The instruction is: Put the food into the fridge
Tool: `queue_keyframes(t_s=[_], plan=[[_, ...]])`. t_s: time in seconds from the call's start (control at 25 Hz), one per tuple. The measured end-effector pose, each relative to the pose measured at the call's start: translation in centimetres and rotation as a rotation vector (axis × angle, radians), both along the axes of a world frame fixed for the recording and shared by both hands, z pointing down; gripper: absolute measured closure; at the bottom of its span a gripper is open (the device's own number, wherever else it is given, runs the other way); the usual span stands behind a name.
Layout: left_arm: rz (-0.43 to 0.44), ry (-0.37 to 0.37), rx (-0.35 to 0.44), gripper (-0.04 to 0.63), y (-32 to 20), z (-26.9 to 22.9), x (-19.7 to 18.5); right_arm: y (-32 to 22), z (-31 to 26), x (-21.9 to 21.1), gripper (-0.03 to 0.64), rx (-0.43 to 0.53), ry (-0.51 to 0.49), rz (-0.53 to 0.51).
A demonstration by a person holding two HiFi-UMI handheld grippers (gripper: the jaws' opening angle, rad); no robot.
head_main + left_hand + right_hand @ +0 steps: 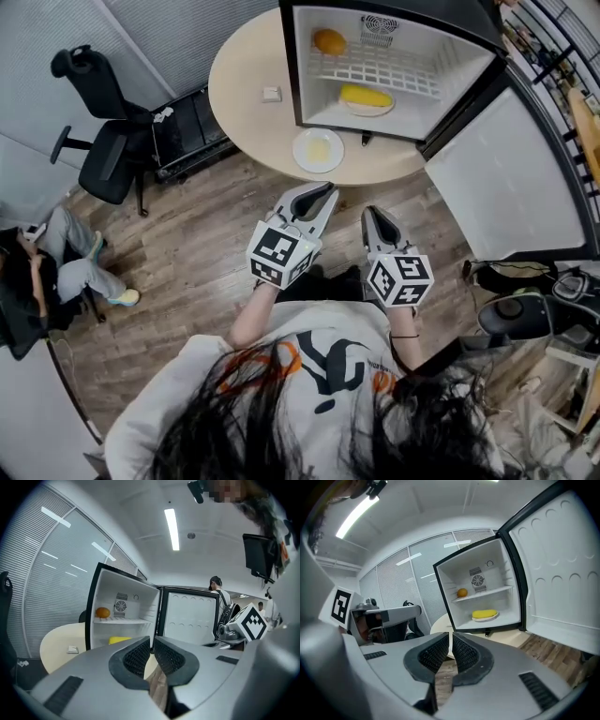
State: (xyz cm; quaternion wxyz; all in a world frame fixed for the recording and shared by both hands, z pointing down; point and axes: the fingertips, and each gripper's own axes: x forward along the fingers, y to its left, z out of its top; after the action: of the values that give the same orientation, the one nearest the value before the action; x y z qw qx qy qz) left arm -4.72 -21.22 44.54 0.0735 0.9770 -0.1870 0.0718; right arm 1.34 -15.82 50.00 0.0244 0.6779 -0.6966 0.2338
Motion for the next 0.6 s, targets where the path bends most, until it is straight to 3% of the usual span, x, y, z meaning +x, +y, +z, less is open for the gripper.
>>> queue_keyframes(t_s=[0.36,0.6], plan=[[-0.033,-0.005,0.018,0.557,1.8,-0.1,-0.1,1.4,-0.1,-0.4,0.584,0.015,0.018,-0.050],[-0.062,-0.011,0.017,0.557,6.3,-0.7,-0.6,5.5,-0.8,-0.7,0.584,0.014,0.028,-0.080]])
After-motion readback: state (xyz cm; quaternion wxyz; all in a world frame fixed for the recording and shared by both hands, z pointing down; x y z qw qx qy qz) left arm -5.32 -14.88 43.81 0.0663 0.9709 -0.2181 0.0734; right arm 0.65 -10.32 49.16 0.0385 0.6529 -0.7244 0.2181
